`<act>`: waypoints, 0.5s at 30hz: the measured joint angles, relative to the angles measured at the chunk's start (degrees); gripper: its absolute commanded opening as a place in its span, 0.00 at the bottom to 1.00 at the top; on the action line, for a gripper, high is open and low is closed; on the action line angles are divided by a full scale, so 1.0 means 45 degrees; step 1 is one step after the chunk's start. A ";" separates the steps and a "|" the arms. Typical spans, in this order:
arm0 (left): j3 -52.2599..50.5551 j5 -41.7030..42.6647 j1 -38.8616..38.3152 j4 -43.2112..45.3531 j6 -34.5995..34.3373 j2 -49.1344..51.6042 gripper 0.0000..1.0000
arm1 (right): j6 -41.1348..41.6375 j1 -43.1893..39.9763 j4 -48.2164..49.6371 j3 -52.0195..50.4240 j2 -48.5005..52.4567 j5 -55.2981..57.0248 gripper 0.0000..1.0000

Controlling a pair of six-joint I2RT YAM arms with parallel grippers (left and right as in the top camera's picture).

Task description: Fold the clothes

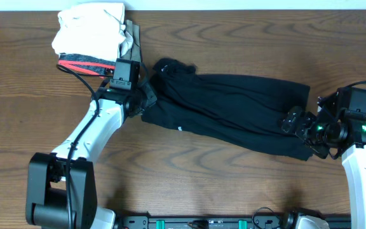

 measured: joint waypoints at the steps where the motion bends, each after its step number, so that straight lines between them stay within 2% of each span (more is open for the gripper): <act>1: 0.0000 -0.0291 0.0000 0.0005 0.0010 0.0083 0.36 | 0.0000 0.0005 0.0000 0.0000 0.0000 -0.0068 0.99; 2: 0.0000 -0.0573 0.0000 0.0034 0.0034 0.0204 0.46 | 0.0000 0.0005 0.0000 0.0000 0.0000 -0.0121 0.99; 4: 0.0000 -0.1020 0.0000 0.0078 0.0058 0.0476 0.84 | 0.0000 0.0029 0.0000 0.0000 -0.0005 -0.0233 0.99; 5: 0.0000 -0.1219 0.0000 0.0097 0.0063 0.0641 0.98 | 0.0000 0.0131 0.0000 0.0000 0.0000 -0.0243 0.99; 11: 0.0000 -0.1851 0.0000 -0.0102 0.0364 0.1030 0.98 | -0.0073 0.1049 0.0189 -0.0005 -0.0005 -0.0602 0.99; 15: 0.0000 -0.1953 0.0044 -0.0641 0.0389 0.0792 0.98 | -0.0287 0.2108 0.1292 -0.0015 0.0000 -0.1360 0.99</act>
